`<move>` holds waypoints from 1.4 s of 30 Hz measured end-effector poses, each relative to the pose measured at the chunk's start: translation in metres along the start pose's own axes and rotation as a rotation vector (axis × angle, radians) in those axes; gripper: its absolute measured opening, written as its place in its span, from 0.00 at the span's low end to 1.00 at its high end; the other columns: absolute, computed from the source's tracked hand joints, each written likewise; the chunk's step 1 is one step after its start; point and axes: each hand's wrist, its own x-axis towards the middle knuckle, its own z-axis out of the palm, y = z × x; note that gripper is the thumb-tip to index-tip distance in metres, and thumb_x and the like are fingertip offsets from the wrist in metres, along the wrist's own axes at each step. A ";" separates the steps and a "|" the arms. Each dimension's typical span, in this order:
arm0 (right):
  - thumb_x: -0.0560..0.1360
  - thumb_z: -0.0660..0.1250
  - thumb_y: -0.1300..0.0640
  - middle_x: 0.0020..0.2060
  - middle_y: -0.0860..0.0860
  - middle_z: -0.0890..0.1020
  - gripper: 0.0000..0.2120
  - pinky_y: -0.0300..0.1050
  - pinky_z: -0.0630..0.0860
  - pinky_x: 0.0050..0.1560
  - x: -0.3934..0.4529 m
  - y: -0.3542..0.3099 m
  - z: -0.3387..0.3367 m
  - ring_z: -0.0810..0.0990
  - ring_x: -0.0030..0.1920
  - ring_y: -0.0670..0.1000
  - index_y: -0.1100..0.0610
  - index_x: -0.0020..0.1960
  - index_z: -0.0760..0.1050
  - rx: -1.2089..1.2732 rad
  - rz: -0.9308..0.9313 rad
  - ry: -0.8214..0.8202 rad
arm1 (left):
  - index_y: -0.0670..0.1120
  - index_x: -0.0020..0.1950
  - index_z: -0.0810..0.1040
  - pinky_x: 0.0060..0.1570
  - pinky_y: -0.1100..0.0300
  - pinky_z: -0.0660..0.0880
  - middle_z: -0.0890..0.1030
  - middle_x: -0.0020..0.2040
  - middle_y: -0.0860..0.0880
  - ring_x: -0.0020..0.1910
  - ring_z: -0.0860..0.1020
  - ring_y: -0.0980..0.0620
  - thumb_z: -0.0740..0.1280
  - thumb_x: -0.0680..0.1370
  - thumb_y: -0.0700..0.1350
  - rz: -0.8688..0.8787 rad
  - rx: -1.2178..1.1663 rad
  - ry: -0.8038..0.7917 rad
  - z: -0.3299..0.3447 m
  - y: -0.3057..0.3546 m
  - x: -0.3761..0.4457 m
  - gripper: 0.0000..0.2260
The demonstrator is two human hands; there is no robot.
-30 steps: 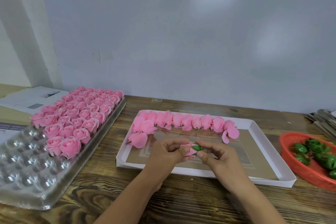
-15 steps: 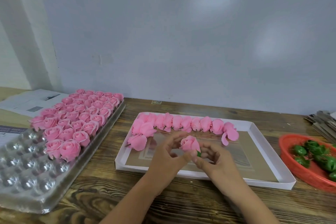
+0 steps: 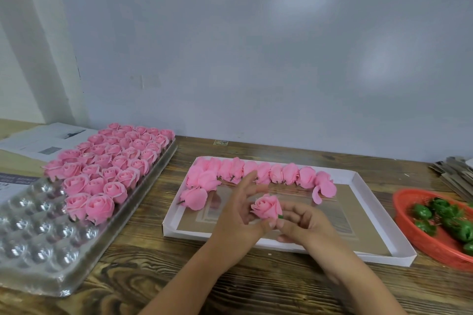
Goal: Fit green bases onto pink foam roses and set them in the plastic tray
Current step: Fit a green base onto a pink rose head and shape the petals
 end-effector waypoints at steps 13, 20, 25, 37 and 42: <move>0.70 0.76 0.57 0.42 0.56 0.85 0.11 0.39 0.76 0.44 -0.001 -0.001 0.006 0.79 0.42 0.47 0.55 0.52 0.84 0.018 -0.048 -0.037 | 0.66 0.71 0.68 0.62 0.54 0.78 0.82 0.64 0.52 0.65 0.79 0.51 0.79 0.67 0.42 -0.002 -0.103 0.010 0.002 0.001 0.001 0.39; 0.71 0.72 0.63 0.35 0.48 0.81 0.09 0.38 0.71 0.42 0.000 0.002 0.007 0.74 0.38 0.47 0.53 0.49 0.84 -0.055 -0.070 -0.047 | 0.55 0.57 0.85 0.56 0.66 0.76 0.84 0.61 0.53 0.61 0.81 0.55 0.74 0.73 0.61 0.000 -0.096 0.052 -0.001 0.016 -0.002 0.16; 0.70 0.72 0.57 0.42 0.58 0.84 0.11 0.44 0.70 0.46 -0.004 0.000 0.010 0.74 0.41 0.51 0.49 0.52 0.84 -0.144 -0.073 -0.087 | 0.58 0.48 0.88 0.65 0.57 0.73 0.85 0.57 0.54 0.66 0.78 0.55 0.74 0.72 0.54 0.018 -0.059 -0.017 -0.001 0.011 -0.003 0.06; 0.68 0.76 0.60 0.47 0.49 0.87 0.13 0.40 0.79 0.49 -0.001 0.003 0.010 0.84 0.48 0.47 0.49 0.51 0.82 -0.174 -0.184 0.144 | 0.67 0.69 0.72 0.68 0.56 0.72 0.77 0.67 0.62 0.69 0.74 0.59 0.79 0.70 0.55 -0.062 0.026 -0.164 0.001 0.018 -0.005 0.30; 0.67 0.78 0.58 0.44 0.43 0.85 0.16 0.39 0.78 0.43 0.000 0.010 0.014 0.82 0.45 0.44 0.44 0.51 0.80 -0.405 -0.176 0.192 | 0.63 0.57 0.83 0.65 0.58 0.75 0.81 0.64 0.59 0.66 0.77 0.59 0.73 0.71 0.66 -0.004 0.013 -0.046 0.002 0.021 -0.005 0.17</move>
